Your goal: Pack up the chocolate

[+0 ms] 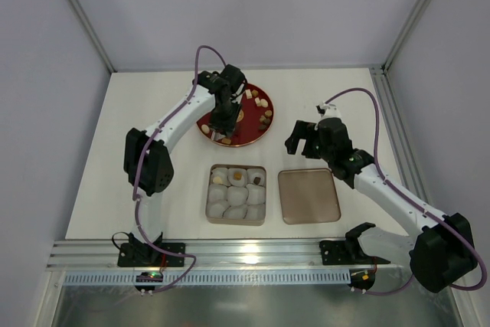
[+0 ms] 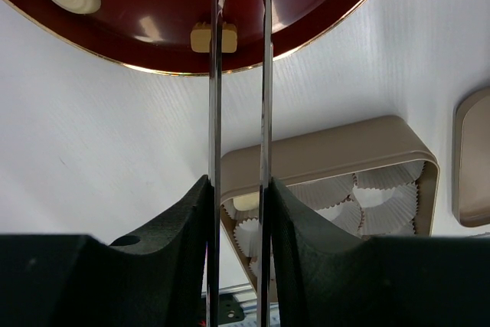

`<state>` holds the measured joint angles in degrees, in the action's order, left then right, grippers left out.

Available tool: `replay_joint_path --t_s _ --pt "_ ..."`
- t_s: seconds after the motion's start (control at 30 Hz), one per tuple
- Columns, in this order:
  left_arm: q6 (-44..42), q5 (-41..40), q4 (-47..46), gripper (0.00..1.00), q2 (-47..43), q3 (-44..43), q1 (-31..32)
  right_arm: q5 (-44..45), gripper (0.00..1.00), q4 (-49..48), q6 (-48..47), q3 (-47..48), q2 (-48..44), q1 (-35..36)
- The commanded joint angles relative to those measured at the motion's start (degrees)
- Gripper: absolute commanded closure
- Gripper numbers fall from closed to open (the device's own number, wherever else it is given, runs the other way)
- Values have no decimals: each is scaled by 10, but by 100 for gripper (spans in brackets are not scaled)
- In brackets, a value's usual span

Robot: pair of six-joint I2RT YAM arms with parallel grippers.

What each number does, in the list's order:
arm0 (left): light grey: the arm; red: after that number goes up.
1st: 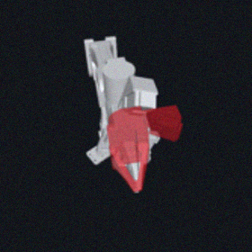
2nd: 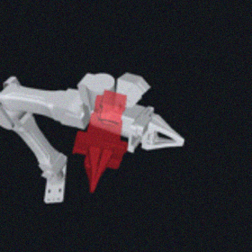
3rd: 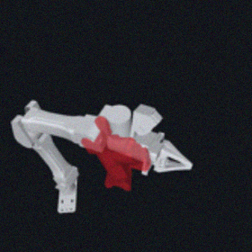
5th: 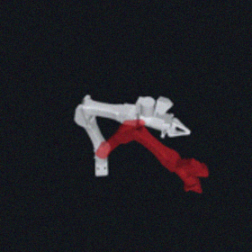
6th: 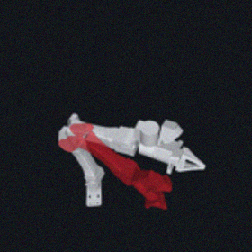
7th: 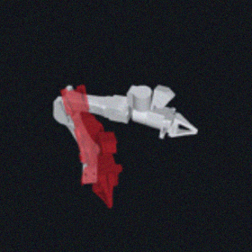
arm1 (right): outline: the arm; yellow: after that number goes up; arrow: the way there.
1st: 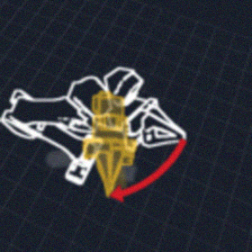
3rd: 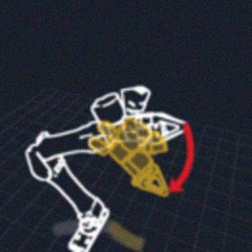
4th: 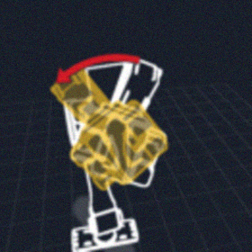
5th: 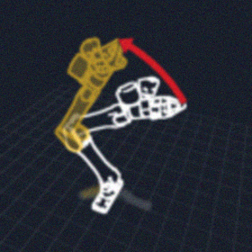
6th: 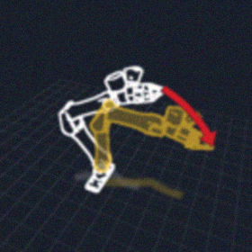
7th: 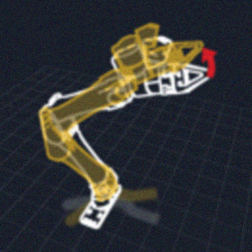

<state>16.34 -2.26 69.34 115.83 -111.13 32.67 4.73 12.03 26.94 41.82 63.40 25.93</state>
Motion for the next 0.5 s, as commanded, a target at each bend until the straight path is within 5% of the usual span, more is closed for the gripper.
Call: replay_joint_path --t_s 0.0,0.47 --pt "2 9 8 66 -17 -14 3 0 0 -23 -2 2 -2 3" --pt "3 -12 25 74 -35 -53 3 -1 0 -25 -1 -3 -3 4"
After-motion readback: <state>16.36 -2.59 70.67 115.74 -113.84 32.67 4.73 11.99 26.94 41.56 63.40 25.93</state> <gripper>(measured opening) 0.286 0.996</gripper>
